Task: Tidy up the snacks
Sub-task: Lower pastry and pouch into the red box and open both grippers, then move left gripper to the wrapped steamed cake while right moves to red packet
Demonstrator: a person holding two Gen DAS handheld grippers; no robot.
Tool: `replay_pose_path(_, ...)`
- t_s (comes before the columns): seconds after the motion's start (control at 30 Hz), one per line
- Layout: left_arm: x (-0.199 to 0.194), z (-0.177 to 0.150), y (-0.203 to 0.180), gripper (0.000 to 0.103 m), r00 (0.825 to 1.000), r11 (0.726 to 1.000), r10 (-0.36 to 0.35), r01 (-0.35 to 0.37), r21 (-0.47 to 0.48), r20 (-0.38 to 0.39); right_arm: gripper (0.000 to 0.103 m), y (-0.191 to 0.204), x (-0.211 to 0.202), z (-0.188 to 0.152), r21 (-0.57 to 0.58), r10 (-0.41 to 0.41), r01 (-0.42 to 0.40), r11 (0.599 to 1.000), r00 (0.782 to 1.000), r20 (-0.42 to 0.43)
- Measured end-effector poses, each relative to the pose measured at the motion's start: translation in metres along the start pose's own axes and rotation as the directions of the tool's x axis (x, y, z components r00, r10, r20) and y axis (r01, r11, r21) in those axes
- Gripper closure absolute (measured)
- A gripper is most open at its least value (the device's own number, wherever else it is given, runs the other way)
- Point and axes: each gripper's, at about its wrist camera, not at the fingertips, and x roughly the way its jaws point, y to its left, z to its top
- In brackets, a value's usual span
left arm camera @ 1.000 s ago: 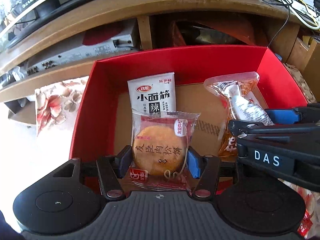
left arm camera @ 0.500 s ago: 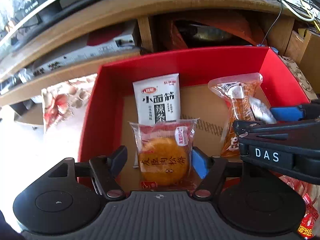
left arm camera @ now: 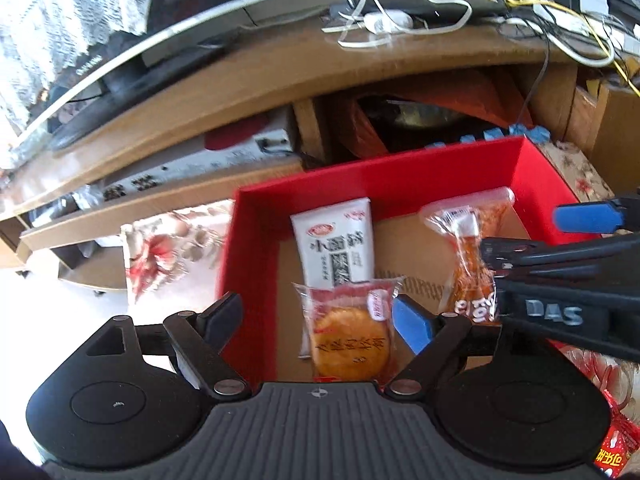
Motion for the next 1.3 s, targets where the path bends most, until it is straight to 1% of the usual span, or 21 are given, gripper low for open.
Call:
replay_pose_path(0.1,-0.010,-0.001,0.011,0.015,1.000,1.000,0.000,0.001,-0.028,0.015,0.046,-0.002,-0.014,-0.001,0.009,0.002,-0.003,1.000,1.000,0.017)
replay_pose_path(0.23,-0.023,-0.011,0.024,0.014,1.000,0.998,-0.021,0.022,-0.057,0.009,0.046,-0.001,-0.028,-0.010,0.003,0.000,0.000,1.000,1.000,0.005)
replay_pose_path(0.47,-0.040,-0.046,0.041,0.011,0.998,0.994,-0.052,0.047,-0.095,-0.046,0.046,0.004,-0.043,-0.035,-0.022,0.003,-0.004,1.000,0.999,-0.036)
replay_pose_path(0.6,-0.044,-0.067,0.048,0.011,0.992,0.988,-0.089,0.077,-0.131,-0.089,0.046,0.008,-0.051,-0.048,-0.023,0.009,-0.010,1.000,0.999,-0.053)
replay_pose_path(0.8,-0.053,-0.091,0.048,0.011,0.983,0.982,-0.127,0.106,-0.156,-0.131,0.046,0.010,-0.062,-0.062,-0.027,0.016,-0.018,0.999,0.998,-0.067)
replay_pose_path(1.0,-0.051,-0.105,0.040,0.010,0.971,0.975,-0.159,0.127,-0.180,-0.176,0.046,0.004,-0.071,-0.072,-0.021,0.012,-0.013,1.000,0.997,-0.077)
replay_pose_path(1.17,-0.040,-0.110,0.028,0.010,0.965,0.979,-0.152,0.118,-0.165,-0.212,0.044,-0.007,-0.078,-0.079,-0.008,0.006,-0.007,1.000,0.996,-0.085)
replay_pose_path(1.23,-0.035,-0.113,0.026,0.010,0.960,0.977,-0.162,0.122,-0.177,-0.229,0.044,-0.012,-0.078,-0.082,-0.003,-0.001,0.001,1.000,0.995,-0.097)
replay_pose_path(1.3,-0.033,-0.114,0.028,0.015,0.954,0.970,-0.185,0.140,-0.199,-0.234,0.044,-0.019,-0.078,-0.086,0.006,-0.011,0.011,1.000,0.994,-0.112)
